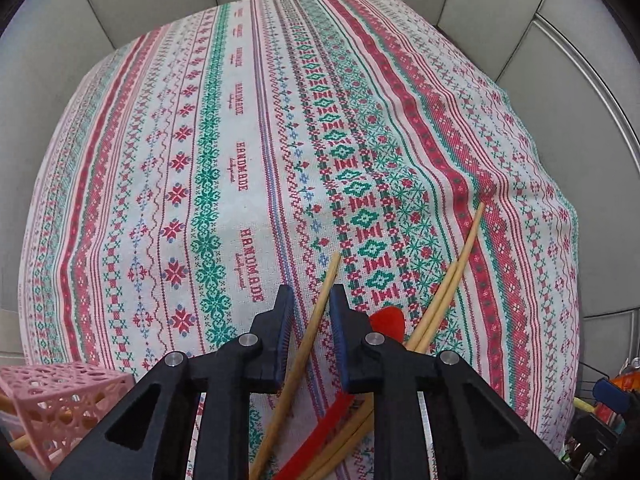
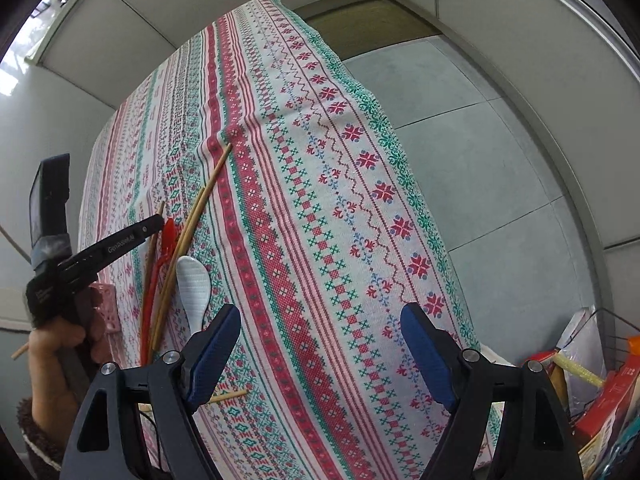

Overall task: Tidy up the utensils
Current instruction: 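Grasp a wooden chopstick with the left tool, then grasp another wooden chopstick with the right tool while the left tool holds its chopstick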

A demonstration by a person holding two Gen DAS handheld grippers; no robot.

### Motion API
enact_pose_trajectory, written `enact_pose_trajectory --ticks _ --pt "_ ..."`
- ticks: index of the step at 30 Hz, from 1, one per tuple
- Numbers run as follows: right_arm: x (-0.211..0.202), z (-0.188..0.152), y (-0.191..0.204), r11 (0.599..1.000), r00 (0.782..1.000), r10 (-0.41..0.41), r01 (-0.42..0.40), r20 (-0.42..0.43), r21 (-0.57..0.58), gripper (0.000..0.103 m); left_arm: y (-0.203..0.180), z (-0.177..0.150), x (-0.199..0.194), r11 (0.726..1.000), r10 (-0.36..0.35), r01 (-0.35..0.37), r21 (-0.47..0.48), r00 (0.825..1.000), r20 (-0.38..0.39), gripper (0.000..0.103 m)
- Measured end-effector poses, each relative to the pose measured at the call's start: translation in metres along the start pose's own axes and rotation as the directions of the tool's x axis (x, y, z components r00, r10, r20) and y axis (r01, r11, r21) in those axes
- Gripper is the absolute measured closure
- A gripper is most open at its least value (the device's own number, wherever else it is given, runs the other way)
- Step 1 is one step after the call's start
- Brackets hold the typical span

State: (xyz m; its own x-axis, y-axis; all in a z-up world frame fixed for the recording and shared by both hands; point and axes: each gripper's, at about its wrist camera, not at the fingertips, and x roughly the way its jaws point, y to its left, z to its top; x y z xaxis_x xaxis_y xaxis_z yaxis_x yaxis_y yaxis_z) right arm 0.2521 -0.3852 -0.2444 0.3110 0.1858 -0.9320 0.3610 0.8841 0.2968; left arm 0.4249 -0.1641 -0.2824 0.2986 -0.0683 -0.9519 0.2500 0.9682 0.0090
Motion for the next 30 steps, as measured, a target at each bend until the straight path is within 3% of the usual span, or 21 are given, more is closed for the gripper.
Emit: enact_pose_trajectory --ticks 2,4,9,20,24,30 --pt "0.001 0.000 0.001 1.000 1.000 0.000 0.000 -0.001 0.003 0.019 0.002 0.000 0.001 1.000 -0.015 0.015 -0.002 1.000 0.006 0.086" --pt "0.002 0.001 0.003 1.000 1.000 0.003 -0.003 -0.006 0.005 0.019 0.000 -0.001 0.000 1.000 -0.006 0.006 0.011 1.000 0.013 0.095" --pt "0.002 0.002 0.006 1.000 1.000 0.007 -0.007 -0.003 0.006 0.019 -0.001 -0.011 -0.009 0.999 0.003 -0.004 0.034 1.000 0.028 0.097" --pt "0.008 0.013 0.010 0.998 1.000 0.021 -0.021 0.011 0.062 0.020 0.008 -0.047 -0.100 0.995 -0.063 0.049 0.088 0.984 0.168 0.098" --pt "0.010 0.020 0.019 0.993 0.997 0.068 -0.071 0.030 0.091 0.019 0.013 -0.065 -0.140 0.992 -0.101 0.078 0.104 0.966 0.240 0.099" --pt "0.024 0.035 0.053 0.990 0.990 0.126 -0.129 0.057 0.064 0.022 0.029 -0.098 -0.195 0.985 -0.154 0.116 0.124 0.918 0.364 0.099"
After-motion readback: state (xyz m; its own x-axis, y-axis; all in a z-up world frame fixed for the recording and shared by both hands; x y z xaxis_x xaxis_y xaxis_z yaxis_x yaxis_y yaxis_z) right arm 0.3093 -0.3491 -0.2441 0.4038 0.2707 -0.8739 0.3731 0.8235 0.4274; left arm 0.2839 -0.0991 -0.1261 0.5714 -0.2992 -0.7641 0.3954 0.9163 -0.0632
